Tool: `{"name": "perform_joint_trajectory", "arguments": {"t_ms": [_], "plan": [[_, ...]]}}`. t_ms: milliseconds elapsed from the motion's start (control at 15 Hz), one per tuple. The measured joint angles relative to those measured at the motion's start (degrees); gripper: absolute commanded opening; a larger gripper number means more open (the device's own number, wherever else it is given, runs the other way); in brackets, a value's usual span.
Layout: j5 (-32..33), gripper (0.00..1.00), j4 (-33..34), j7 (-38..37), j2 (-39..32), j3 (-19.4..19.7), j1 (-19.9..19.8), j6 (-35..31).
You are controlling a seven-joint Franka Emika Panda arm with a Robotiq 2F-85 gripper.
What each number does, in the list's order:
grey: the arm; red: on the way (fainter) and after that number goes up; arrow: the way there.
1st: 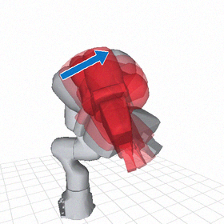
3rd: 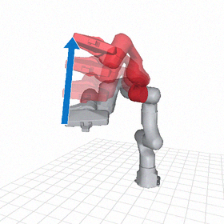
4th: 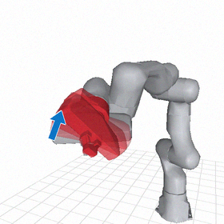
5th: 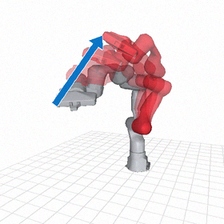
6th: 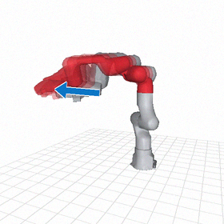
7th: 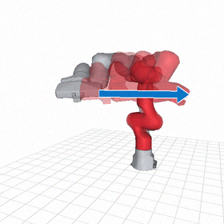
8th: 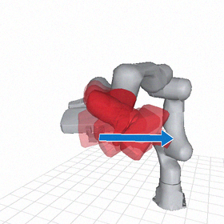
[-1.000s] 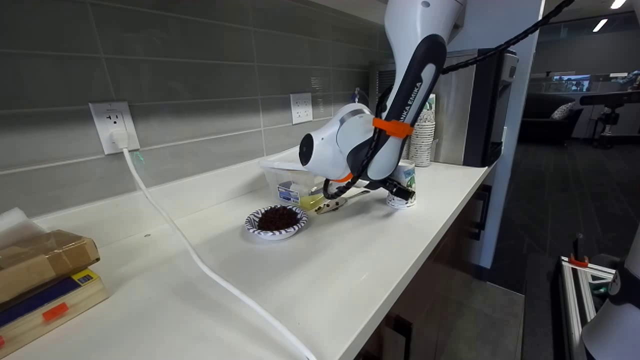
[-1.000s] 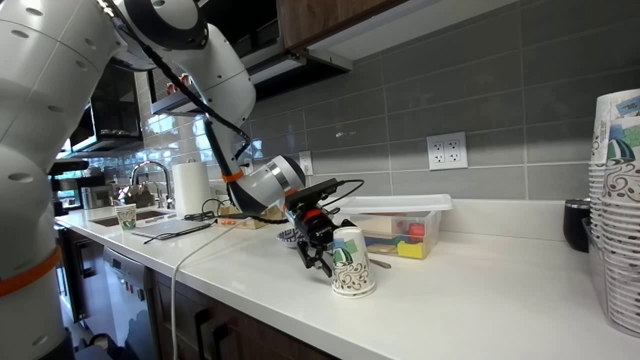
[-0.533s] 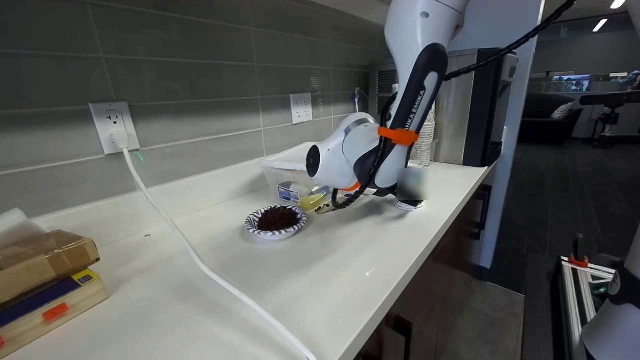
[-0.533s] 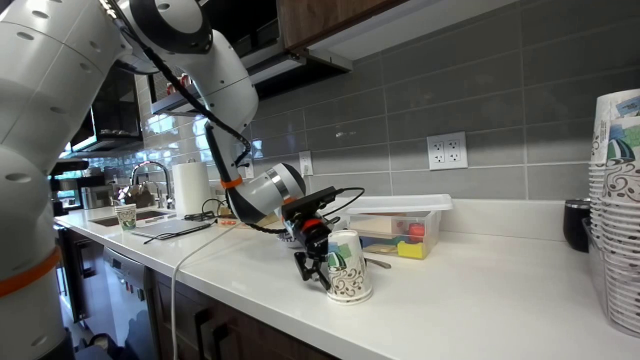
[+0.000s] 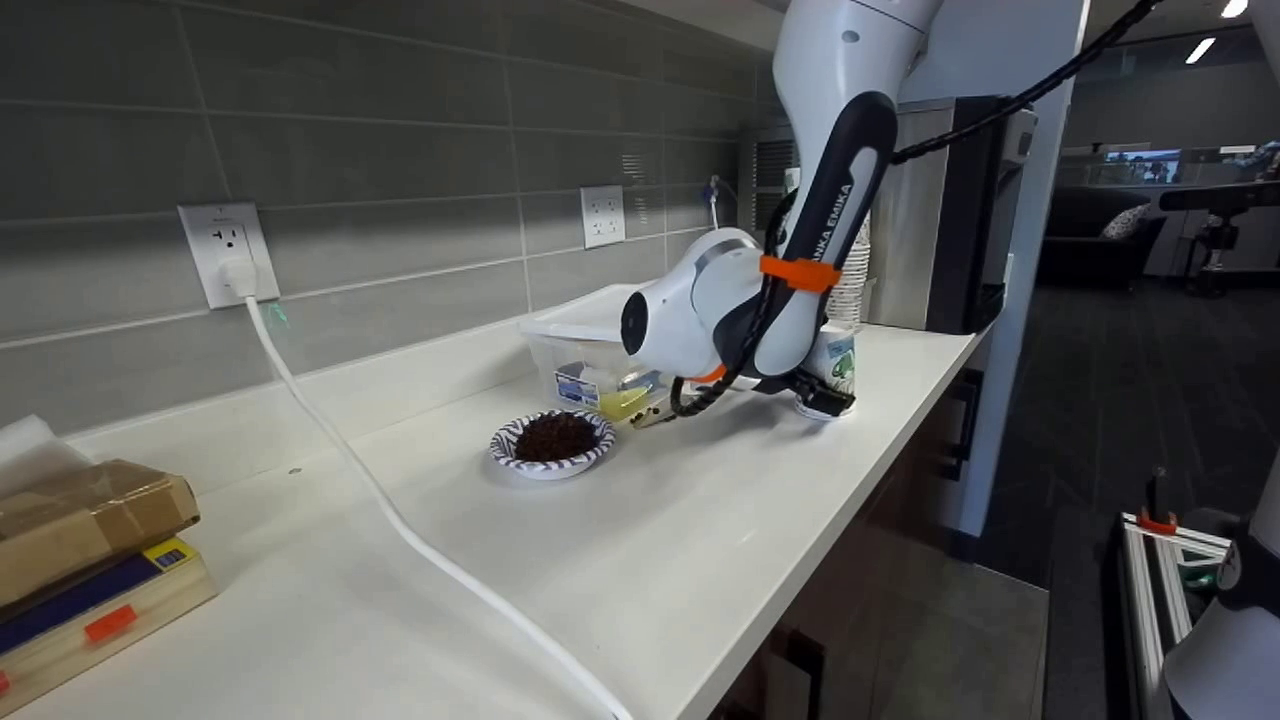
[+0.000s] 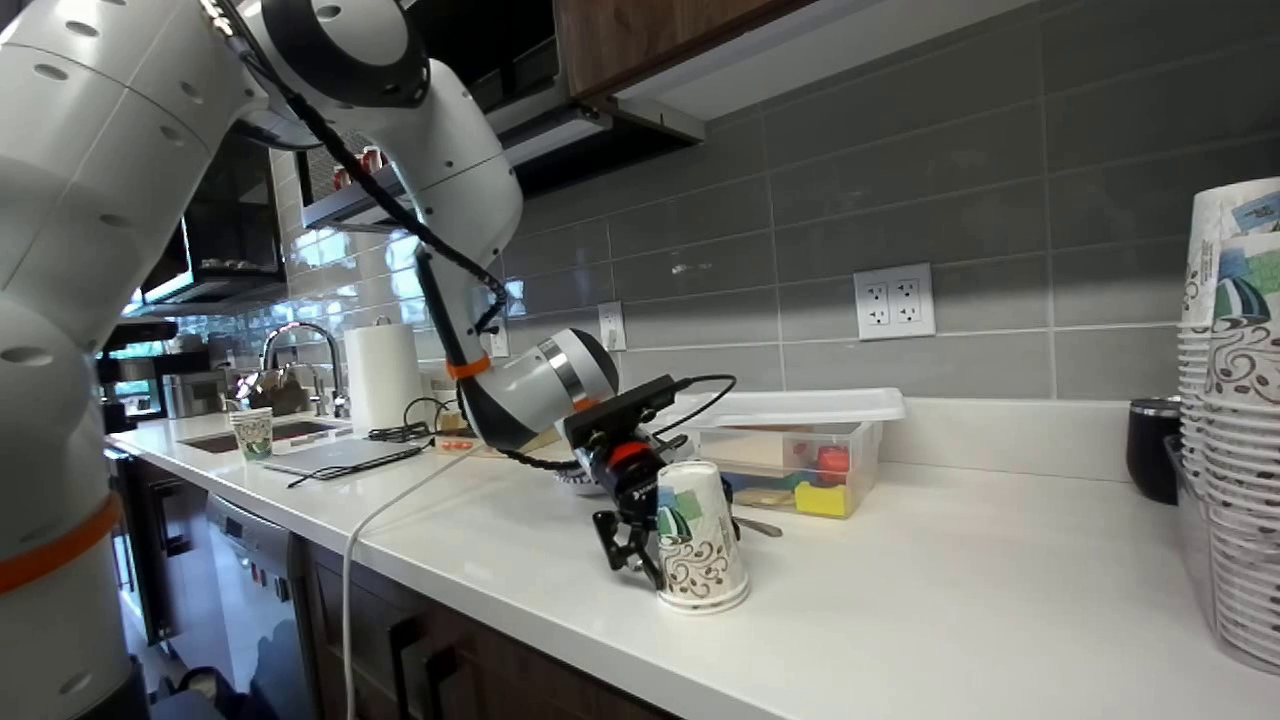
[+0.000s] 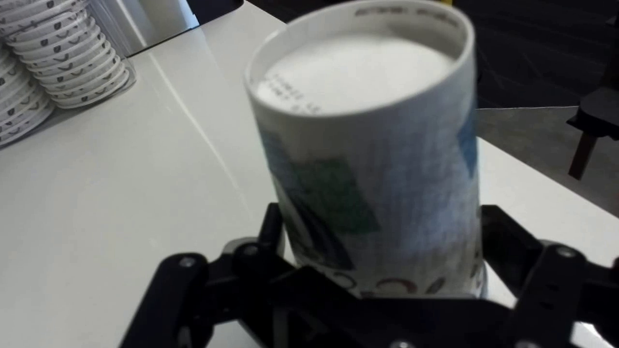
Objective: Flip the cup over
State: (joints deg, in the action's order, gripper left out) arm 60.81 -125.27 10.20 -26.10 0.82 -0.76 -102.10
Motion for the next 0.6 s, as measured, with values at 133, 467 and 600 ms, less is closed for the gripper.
{"name": "perform_joint_trajectory", "arguments": {"t_ms": [133, 467, 600], "plan": [[-0.01, 0.67, 0.0, -0.24, -0.04, 0.0, -0.32, 0.0], [-0.05, 0.43, 0.03, -0.78, -0.05, 0.0, -0.71, 0.24], [-0.07, 0.3, 0.1, -1.1, -0.05, 0.0, -0.73, 0.24]]}}
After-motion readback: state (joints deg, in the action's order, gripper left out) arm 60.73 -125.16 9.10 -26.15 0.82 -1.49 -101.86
